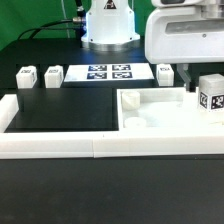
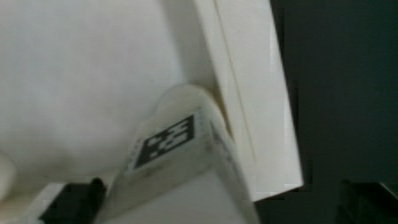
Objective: Assemble square table
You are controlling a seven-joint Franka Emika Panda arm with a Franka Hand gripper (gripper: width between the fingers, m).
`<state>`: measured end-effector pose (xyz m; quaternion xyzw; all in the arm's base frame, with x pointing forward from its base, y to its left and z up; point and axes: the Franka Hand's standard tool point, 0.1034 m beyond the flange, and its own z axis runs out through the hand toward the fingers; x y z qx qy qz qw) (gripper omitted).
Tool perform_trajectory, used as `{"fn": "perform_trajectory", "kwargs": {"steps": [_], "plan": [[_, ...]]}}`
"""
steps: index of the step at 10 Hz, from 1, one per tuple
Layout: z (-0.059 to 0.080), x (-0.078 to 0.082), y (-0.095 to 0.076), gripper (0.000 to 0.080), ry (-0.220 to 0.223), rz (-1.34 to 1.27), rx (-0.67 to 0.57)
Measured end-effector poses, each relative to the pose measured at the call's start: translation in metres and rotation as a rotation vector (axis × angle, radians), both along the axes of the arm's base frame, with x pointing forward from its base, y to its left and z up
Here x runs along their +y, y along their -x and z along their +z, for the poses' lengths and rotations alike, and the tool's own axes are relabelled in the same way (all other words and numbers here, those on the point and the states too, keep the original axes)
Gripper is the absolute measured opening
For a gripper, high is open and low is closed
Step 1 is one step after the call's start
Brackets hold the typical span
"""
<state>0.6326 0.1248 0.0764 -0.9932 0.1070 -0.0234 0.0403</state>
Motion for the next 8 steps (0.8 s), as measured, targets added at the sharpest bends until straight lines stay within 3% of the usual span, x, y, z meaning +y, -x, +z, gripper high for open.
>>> {"fn": "perform_trajectory", "kwargs": {"steps": [1, 3, 6, 8], "plan": [[-0.001, 0.000, 0.000, 0.0595, 0.000, -0.006, 0.001], [-0.001, -0.003, 0.000, 0.0315, 0.001, -0.028, 0.004], [-0.003, -0.008, 0.001, 0.0298, -0.009, -0.274, 0.026], [-0.004, -0.011, 0.001, 0.0297, -0.037, -0.587, 0.056]]}}
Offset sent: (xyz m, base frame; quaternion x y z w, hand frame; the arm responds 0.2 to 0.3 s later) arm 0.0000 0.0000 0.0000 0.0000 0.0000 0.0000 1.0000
